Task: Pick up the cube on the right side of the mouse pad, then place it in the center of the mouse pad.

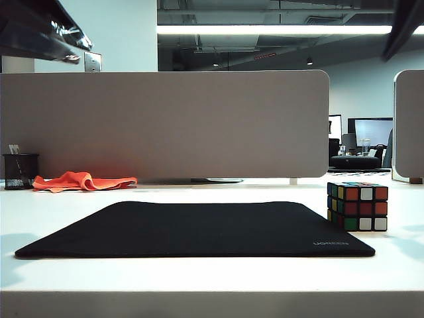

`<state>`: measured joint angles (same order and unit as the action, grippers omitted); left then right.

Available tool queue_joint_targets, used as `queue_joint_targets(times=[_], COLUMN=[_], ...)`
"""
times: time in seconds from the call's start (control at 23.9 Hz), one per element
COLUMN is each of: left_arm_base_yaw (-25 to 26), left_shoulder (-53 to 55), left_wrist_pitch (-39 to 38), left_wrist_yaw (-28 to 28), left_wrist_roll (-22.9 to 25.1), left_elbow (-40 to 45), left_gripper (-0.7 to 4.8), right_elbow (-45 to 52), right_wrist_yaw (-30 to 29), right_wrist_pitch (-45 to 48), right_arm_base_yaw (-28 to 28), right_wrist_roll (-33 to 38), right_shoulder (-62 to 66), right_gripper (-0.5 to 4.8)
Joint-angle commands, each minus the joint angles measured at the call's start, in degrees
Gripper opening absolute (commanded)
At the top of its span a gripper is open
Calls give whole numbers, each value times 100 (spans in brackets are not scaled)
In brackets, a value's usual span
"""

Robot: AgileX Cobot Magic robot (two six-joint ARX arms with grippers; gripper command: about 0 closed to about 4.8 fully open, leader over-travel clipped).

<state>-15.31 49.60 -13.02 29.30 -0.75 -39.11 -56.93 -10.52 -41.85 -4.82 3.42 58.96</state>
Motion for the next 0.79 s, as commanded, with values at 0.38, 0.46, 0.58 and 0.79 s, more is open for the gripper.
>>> queue_joint_targets(times=[0.38,0.46,0.58,0.79], left_arm_base_yaw=[-15,-13,-13,-13], left_shoulder=[118,118,118,118], left_wrist_pitch=[282,278,273,271], left_wrist_yaw=[-9,-11,-9,-4], left_wrist_roll=[184,184,184,184], left_elbow=[-50,-50,-50,-50], left_gripper=[193,193,193,193], right_elbow=[-101,-306,-527,-911], right_wrist_yaw=[752,1333,1342,1408], right_wrist_pitch=[697,643,656,553], right_arm_base_yaw=[-671,-920,-1001,-1051], right_wrist_roll=[260,256,262,411], right_shoulder=[1646,2059,2382,2793], right_gripper=[479,479,479,479])
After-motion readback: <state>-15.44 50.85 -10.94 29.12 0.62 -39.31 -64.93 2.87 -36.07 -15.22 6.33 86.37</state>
